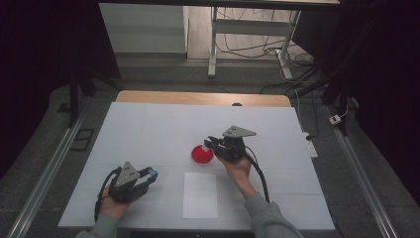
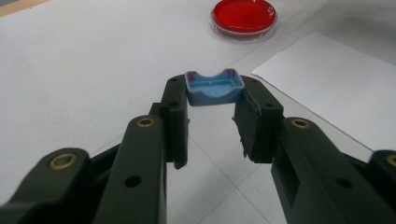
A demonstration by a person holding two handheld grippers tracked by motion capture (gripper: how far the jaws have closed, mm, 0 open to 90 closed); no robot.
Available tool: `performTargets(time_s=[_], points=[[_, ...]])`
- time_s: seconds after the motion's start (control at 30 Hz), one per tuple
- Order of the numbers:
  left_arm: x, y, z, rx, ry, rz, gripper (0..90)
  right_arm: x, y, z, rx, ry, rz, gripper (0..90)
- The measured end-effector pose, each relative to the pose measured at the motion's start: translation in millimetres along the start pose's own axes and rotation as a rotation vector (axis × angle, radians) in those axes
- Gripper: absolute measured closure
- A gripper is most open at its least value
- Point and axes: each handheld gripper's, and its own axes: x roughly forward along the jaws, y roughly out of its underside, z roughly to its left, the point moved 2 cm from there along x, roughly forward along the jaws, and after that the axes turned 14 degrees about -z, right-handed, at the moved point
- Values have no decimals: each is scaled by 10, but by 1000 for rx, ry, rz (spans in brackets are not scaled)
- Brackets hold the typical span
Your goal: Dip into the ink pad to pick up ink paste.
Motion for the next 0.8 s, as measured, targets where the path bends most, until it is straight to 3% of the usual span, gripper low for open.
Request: performTargets(time_s=[0.27, 0.8], points=[[2, 4, 2, 0, -1, 2, 656, 69, 77, -6, -18, 9, 46, 756], [2, 8, 4, 0, 1, 6, 656, 156, 160, 15, -47, 18, 87, 756]])
